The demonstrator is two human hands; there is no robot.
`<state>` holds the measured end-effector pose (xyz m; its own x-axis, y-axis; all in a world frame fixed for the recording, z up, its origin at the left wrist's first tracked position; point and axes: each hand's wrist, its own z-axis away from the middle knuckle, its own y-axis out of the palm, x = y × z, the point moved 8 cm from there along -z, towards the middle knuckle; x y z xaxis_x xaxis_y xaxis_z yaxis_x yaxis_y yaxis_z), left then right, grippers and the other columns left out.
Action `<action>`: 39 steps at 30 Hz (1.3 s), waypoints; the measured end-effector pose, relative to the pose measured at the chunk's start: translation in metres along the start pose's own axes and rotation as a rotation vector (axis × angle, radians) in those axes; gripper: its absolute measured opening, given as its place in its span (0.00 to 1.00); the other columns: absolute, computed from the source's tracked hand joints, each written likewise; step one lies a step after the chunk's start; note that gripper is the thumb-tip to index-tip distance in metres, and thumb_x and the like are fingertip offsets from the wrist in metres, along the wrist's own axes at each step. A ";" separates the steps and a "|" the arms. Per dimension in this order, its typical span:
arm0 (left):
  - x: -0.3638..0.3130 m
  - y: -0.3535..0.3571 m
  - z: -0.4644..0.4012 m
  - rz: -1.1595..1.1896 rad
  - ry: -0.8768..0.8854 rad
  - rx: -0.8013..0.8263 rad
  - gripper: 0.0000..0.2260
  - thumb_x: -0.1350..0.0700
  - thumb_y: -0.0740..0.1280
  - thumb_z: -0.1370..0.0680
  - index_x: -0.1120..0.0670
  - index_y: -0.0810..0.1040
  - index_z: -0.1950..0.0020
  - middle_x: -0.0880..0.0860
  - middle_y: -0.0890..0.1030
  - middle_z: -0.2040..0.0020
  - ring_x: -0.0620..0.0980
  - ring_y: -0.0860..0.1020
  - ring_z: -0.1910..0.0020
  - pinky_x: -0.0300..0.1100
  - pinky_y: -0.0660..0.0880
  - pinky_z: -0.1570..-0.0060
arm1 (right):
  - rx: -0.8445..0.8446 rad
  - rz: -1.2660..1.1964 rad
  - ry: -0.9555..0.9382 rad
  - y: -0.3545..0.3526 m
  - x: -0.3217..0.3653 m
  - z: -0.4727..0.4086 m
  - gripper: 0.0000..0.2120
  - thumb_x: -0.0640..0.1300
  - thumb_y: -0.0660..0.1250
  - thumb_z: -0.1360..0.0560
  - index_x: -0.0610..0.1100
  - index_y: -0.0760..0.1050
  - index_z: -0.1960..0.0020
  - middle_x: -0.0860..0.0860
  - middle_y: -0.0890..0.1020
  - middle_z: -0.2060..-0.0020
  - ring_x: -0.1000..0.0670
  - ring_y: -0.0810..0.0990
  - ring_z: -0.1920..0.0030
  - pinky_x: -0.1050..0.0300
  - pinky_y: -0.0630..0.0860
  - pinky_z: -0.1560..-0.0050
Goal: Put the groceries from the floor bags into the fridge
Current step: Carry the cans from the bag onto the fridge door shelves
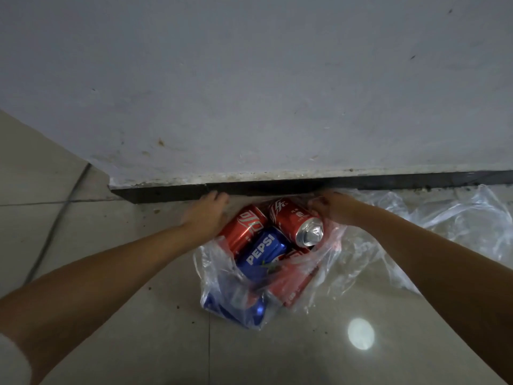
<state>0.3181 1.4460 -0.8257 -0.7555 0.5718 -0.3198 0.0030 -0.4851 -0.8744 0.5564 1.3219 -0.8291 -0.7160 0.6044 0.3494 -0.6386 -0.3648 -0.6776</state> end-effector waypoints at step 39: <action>-0.104 0.076 0.159 -0.284 0.945 0.255 0.07 0.56 0.67 0.29 0.49 0.80 0.52 0.45 0.83 0.56 0.42 0.81 0.56 0.42 0.79 0.51 | -0.205 0.289 -0.035 0.025 -0.041 0.085 0.10 0.46 0.57 0.20 0.46 0.68 0.40 0.48 0.79 0.47 0.50 0.77 0.58 0.57 0.74 0.57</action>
<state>0.2931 1.2445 -0.8005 0.1200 0.9227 -0.3663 -0.3185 -0.3137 -0.8945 0.5461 1.2275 -0.8050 -0.8701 0.4713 0.1442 -0.3412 -0.3649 -0.8663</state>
